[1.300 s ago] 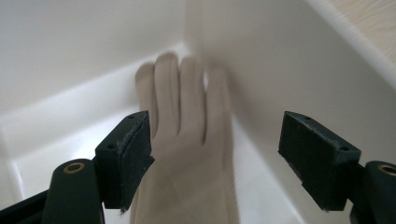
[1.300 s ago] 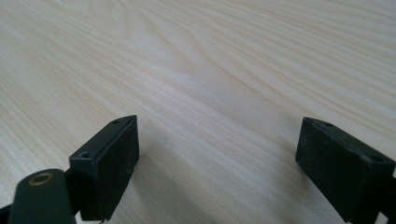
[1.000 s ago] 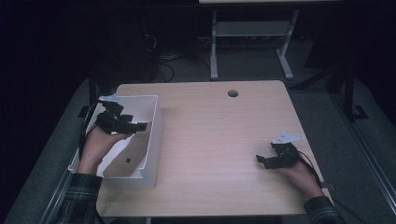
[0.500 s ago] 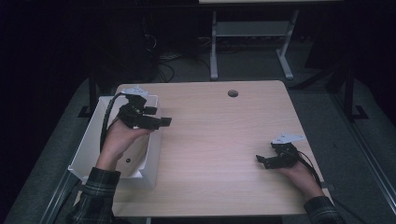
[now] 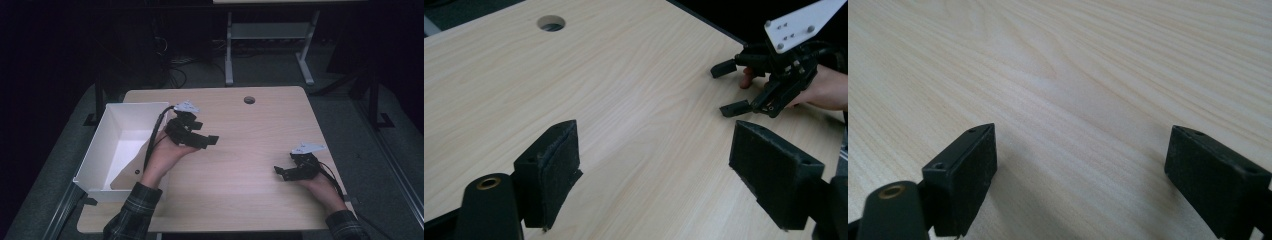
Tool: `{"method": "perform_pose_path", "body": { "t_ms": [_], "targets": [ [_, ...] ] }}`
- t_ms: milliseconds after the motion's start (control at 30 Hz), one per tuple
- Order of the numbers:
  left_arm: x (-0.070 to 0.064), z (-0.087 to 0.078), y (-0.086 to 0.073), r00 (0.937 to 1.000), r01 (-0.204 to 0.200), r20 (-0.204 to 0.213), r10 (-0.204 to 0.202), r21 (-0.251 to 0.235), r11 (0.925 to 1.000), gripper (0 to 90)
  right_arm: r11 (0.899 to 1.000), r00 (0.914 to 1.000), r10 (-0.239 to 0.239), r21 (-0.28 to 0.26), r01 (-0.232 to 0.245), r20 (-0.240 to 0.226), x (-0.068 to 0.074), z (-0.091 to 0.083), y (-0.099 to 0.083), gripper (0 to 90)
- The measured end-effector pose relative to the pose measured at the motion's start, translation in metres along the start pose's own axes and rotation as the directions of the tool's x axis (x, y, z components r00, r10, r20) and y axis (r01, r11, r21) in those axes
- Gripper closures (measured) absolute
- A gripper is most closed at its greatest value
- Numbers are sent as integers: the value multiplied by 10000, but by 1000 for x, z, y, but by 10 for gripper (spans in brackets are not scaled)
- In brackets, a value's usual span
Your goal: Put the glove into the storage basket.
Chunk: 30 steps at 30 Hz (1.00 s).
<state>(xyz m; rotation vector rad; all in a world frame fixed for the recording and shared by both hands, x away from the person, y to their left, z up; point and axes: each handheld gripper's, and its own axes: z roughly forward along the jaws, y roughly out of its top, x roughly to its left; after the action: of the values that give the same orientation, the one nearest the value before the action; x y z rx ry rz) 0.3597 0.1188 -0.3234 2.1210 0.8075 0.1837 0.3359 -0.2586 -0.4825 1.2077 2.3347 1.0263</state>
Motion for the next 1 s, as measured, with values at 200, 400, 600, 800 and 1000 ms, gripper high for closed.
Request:
{"method": "perform_pose_path", "body": {
  "t_ms": [200,400,600,800,1000],
  "targets": [
    [-17,30,-10,9993,-359,134,357,140,9993,206,10000,10000,-18,-5,18,-13,0,0,0,130],
    [-26,54,-26,9974,-640,365,625,402,9971,205,10000,10000,-25,-4,25,-27,0,0,0,130],
    [-30,81,-53,9957,-881,383,847,976,9913,204,10000,10000,-35,-1,35,-32,0,0,0,130],
    [-25,94,-75,9954,-931,336,892,1396,9858,200,10000,10000,-29,2,29,-32,0,0,0,130],
    [-22,103,-89,9942,-1069,113,1065,1650,9805,195,10000,10000,-26,7,26,-31,0,0,0,130]
  ]
}}
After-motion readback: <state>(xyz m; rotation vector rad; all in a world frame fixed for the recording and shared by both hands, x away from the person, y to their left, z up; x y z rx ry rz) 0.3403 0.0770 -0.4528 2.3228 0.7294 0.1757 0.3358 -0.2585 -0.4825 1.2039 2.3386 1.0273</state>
